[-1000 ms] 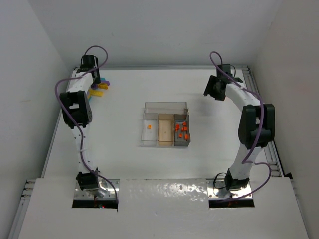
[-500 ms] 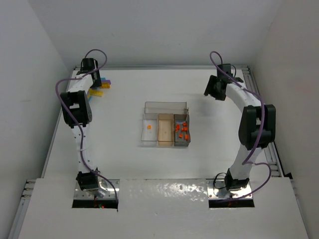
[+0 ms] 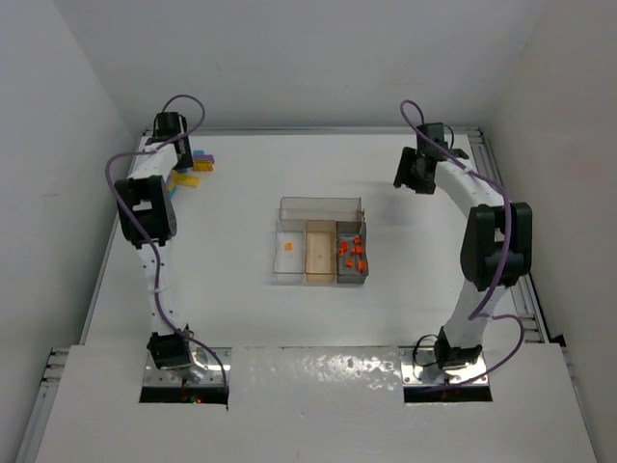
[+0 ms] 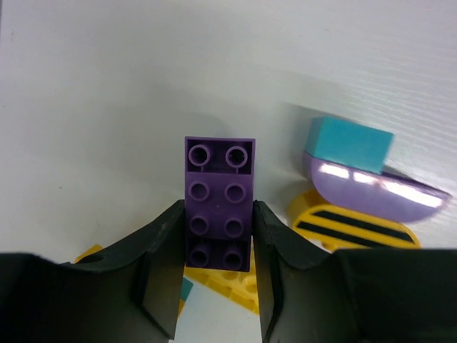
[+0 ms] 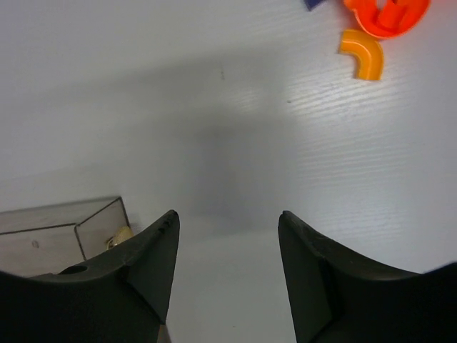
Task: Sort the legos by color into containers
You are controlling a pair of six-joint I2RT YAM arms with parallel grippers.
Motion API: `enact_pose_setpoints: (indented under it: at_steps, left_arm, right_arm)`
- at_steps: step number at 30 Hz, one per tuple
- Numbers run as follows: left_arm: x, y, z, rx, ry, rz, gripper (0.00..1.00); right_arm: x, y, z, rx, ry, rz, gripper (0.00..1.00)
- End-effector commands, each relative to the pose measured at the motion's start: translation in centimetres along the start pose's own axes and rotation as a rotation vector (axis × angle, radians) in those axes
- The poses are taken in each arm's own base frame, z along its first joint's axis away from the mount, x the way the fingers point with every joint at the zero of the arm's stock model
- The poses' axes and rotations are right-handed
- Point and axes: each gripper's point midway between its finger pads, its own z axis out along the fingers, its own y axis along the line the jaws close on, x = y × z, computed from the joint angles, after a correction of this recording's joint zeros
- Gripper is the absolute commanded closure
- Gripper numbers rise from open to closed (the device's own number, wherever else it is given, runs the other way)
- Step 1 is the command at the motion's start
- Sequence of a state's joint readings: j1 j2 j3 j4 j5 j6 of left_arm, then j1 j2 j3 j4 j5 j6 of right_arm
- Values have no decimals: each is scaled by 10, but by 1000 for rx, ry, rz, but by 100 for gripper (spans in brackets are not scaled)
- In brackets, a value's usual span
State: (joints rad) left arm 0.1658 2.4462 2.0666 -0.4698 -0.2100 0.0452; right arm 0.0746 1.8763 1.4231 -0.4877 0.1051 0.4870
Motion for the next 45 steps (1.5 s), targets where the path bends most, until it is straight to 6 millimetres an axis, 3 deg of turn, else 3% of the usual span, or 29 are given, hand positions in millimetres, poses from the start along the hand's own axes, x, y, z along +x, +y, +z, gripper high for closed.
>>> enact_pose_setpoints:
  at_steps: [1,2,3,4,5,6,7,8,9,10,11,13,16,20,22,28,34,45]
  left_arm:
    - [-78,5,-67,91,-186,-16,100]
    - [-89,-8,-83,184,-217,-1,100]
    - [-110,-14,-116,252,-283,35,100]
    - [-118,-24,-133,329,-315,64,100]
    - [-128,-47,-174,506,-380,140,100]
    - [-129,-60,-195,603,-406,186,100]
    - [-111,-89,-220,808,-405,268,100]
    - [-107,-102,-250,906,-433,320,100]
    - [-96,-114,-265,985,-424,354,100]
    - [-75,-127,-285,1088,-400,415,100]
    - [-60,-145,-298,1146,-386,473,100]
    - [-33,-159,-320,1229,-365,591,100]
    - [-8,-187,-350,1345,-363,678,100]
    - [-1,-200,-379,1443,-386,726,100]
    - [4,-205,-387,1466,-395,762,100]
    - [19,-211,-406,1523,-392,828,100]
    - [38,-206,-422,1590,-388,877,100]
    - [39,-203,-438,1635,-418,879,100]
  right_arm:
    - [-32,43,-35,-101,-111,-231,42]
    - [-27,67,-43,-153,-114,-321,42]
    - [-35,83,-54,-200,-146,-424,42]
    - [-32,108,-67,-300,-155,-481,40]
    - [-28,134,-79,-386,-176,-563,40]
    - [-28,163,-99,-529,-200,-598,38]
    - [-28,189,-114,-623,-244,-632,37]
    - [-30,205,-126,-699,-274,-641,37]
    - [-25,223,-142,-818,-284,-652,36]
    - [-32,242,-156,-890,-356,-664,36]
    - [-30,250,-162,-936,-364,-647,36]
    - [-28,272,-178,-1031,-420,-669,37]
    - [-16,290,-191,-1119,-420,-698,39]
    - [8,307,-216,-1254,-392,-755,40]
    - [18,309,-220,-1272,-400,-797,36]
    - [35,313,-208,-1295,-350,-811,34]
    - [39,319,-203,-1325,-341,-804,40]
    - [56,320,-194,-1376,-263,-826,40]
